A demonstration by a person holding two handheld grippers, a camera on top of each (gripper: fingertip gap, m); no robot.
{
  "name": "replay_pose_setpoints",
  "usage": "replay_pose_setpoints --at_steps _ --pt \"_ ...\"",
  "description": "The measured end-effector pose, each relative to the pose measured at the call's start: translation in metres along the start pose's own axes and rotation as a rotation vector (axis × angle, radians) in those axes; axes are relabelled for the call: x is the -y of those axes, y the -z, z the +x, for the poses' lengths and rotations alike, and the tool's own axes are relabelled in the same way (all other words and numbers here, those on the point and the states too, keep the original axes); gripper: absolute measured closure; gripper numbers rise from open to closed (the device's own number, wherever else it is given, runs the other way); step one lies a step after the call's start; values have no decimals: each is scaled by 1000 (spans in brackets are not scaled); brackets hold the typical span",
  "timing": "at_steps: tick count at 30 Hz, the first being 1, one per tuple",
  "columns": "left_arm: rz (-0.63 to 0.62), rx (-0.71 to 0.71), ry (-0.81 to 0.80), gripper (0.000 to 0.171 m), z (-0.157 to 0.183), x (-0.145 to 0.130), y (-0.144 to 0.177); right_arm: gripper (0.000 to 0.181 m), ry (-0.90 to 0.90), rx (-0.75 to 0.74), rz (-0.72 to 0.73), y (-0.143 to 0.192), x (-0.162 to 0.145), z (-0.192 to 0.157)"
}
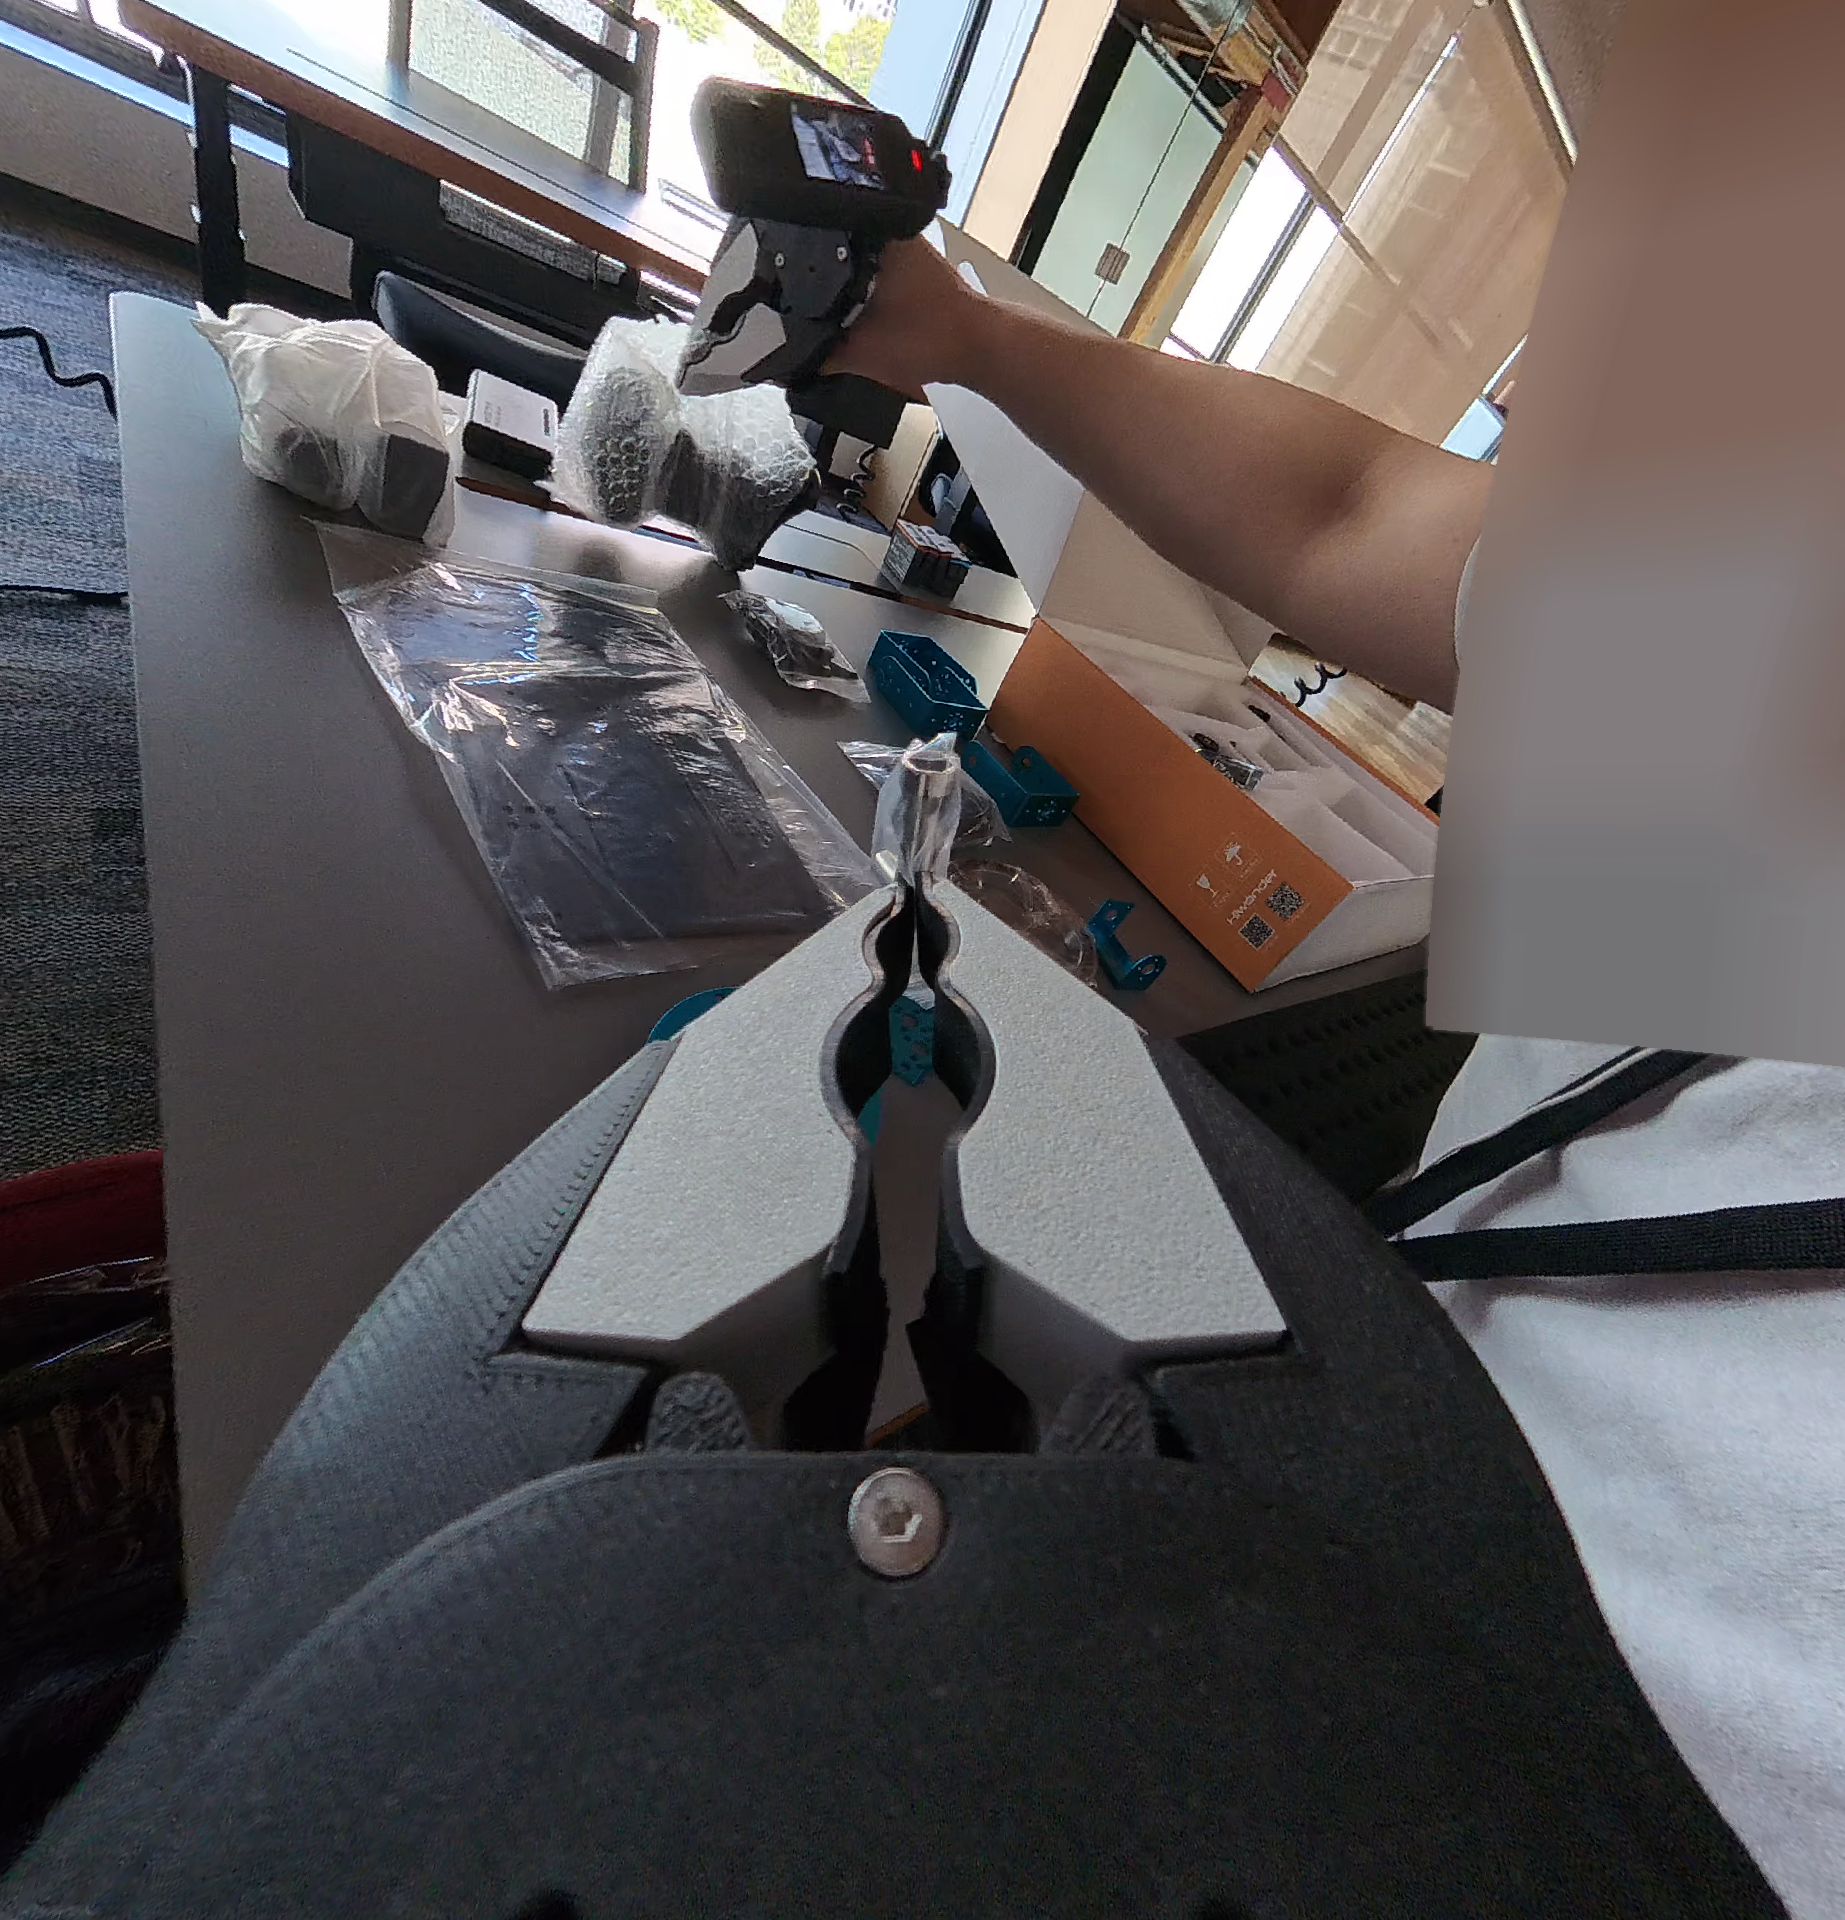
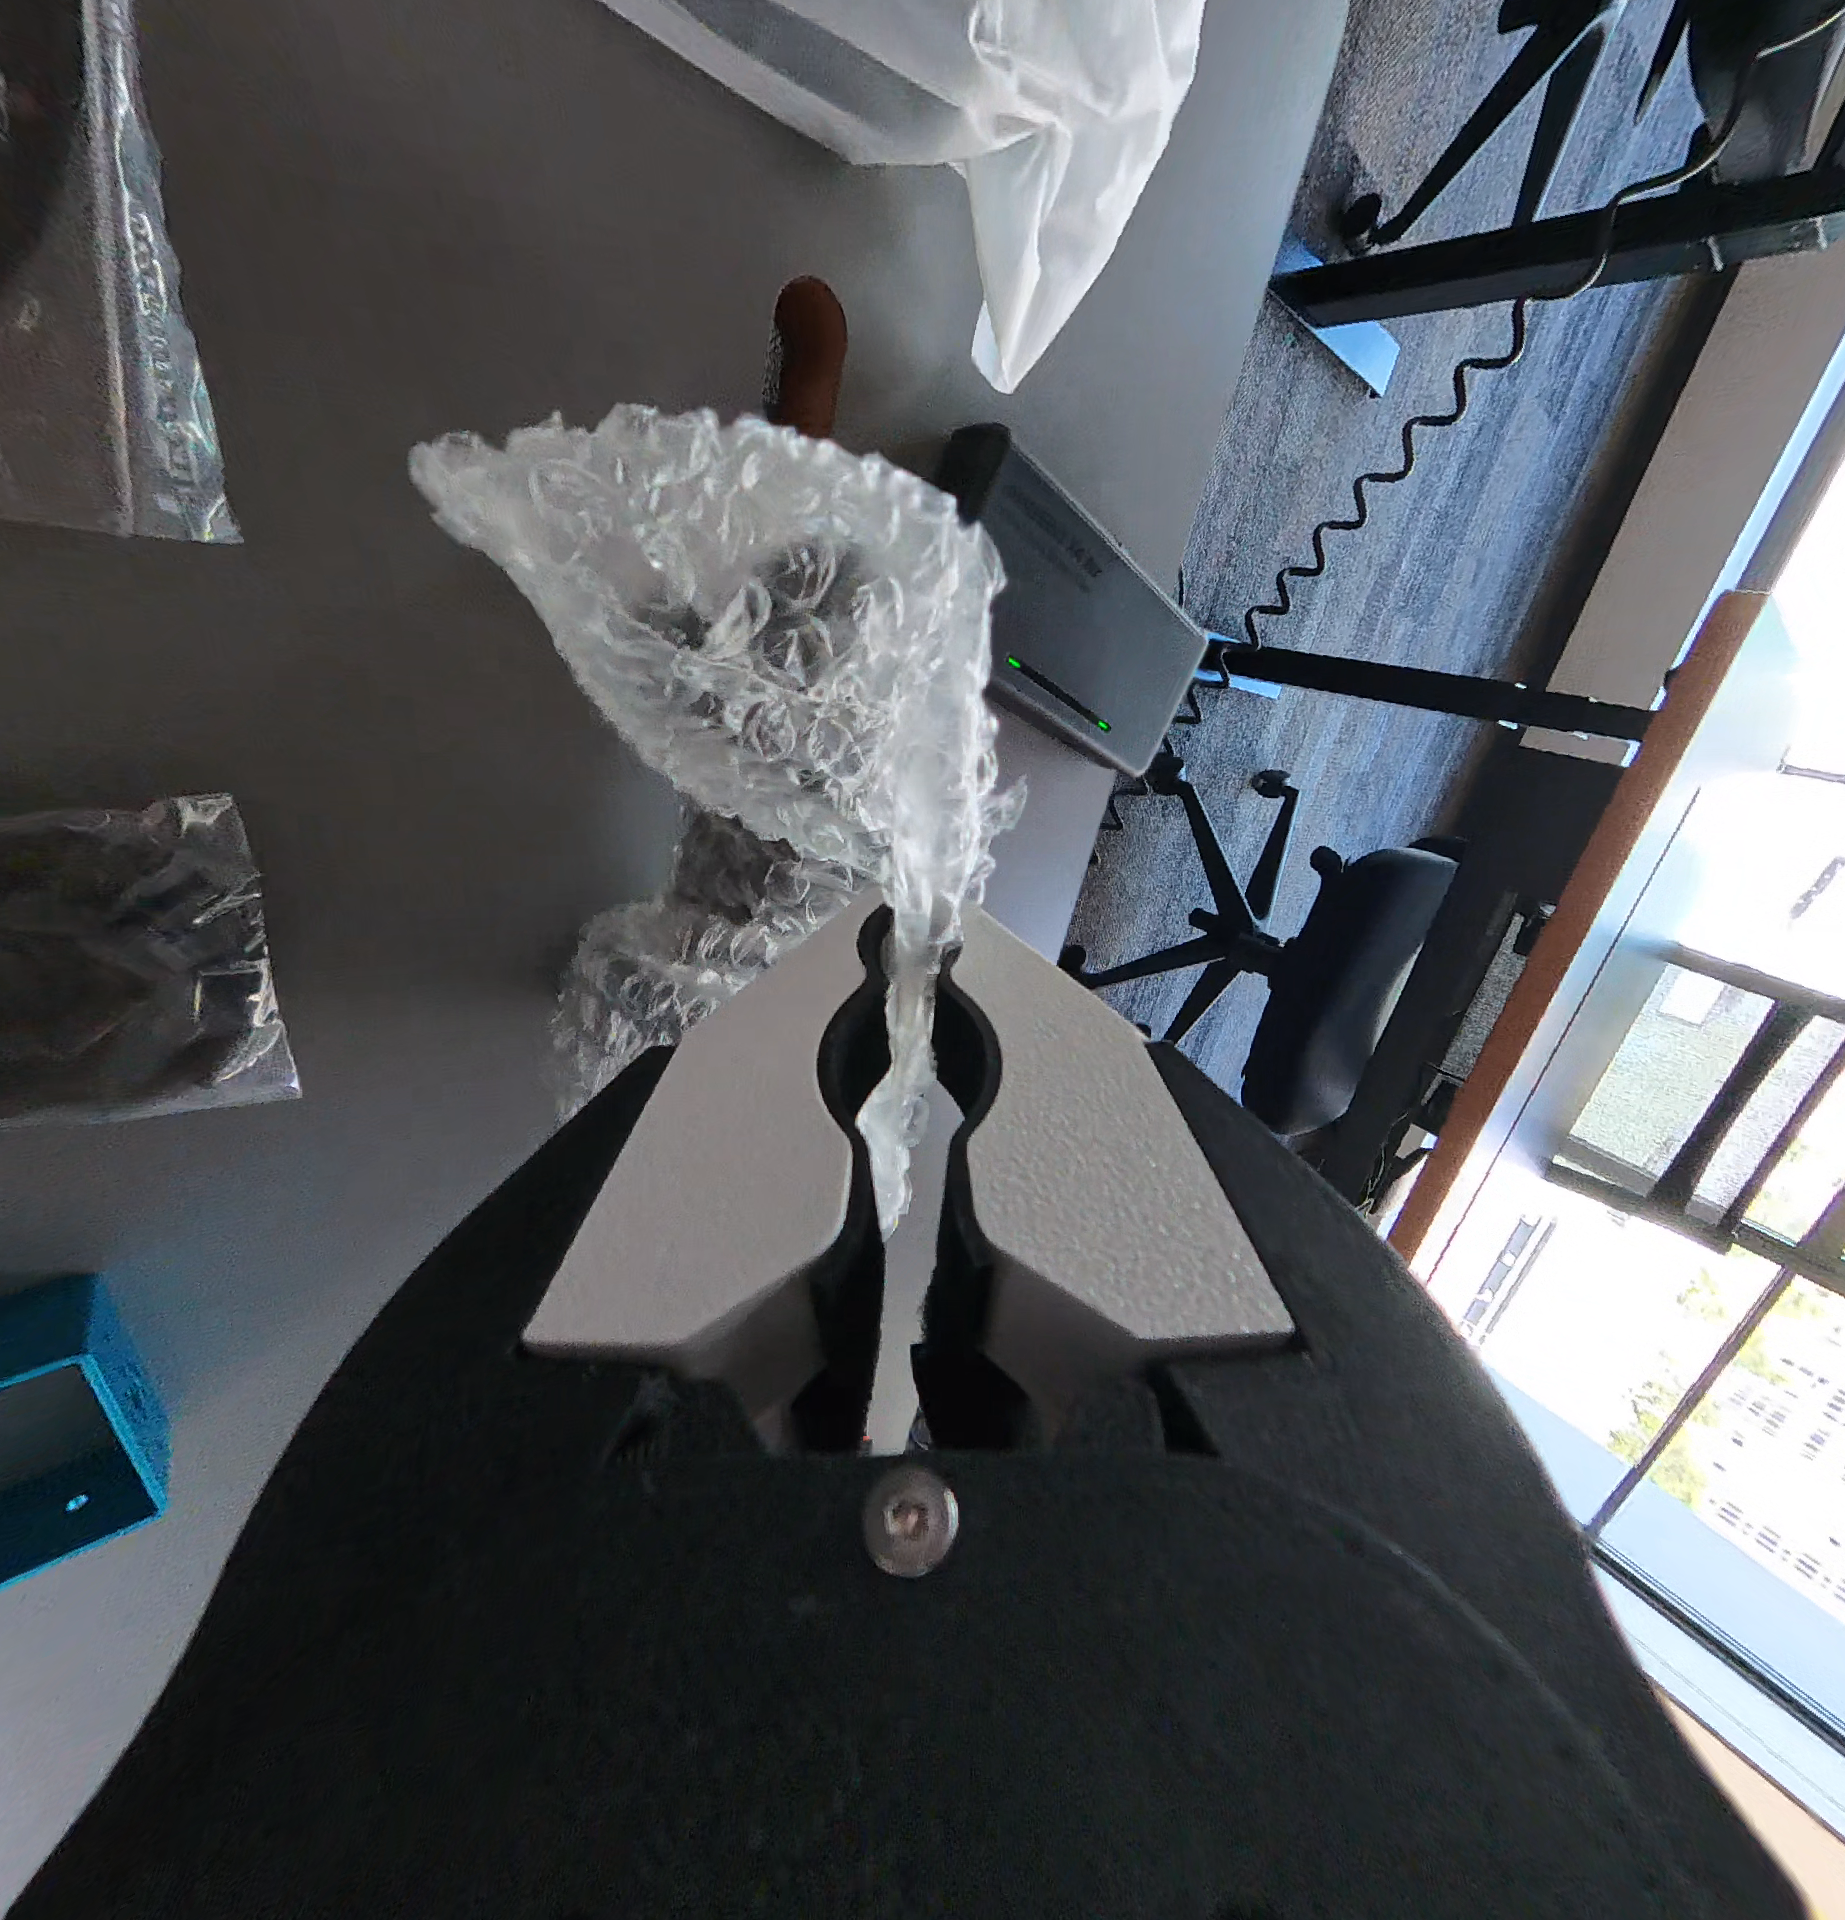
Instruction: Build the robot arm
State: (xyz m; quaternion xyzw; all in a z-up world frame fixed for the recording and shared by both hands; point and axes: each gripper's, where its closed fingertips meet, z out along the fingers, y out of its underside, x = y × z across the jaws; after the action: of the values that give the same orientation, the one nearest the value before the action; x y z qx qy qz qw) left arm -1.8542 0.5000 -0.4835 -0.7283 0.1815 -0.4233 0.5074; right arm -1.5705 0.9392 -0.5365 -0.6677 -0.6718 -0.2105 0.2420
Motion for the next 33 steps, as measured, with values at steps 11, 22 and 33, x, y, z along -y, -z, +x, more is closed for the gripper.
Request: replay_pose_setpoints --at_steps 11,22,33 --pt "-5 13 -2 171 6 -6 5 181 -97 -70 -141 13 -57 55" --pt "16 60 13 171 -2 2 13 181 131 -43 -585 -23 -136 59" --pt "23 47 4 171 6 4 13 181 42 -7 -438 -44 -84 12"
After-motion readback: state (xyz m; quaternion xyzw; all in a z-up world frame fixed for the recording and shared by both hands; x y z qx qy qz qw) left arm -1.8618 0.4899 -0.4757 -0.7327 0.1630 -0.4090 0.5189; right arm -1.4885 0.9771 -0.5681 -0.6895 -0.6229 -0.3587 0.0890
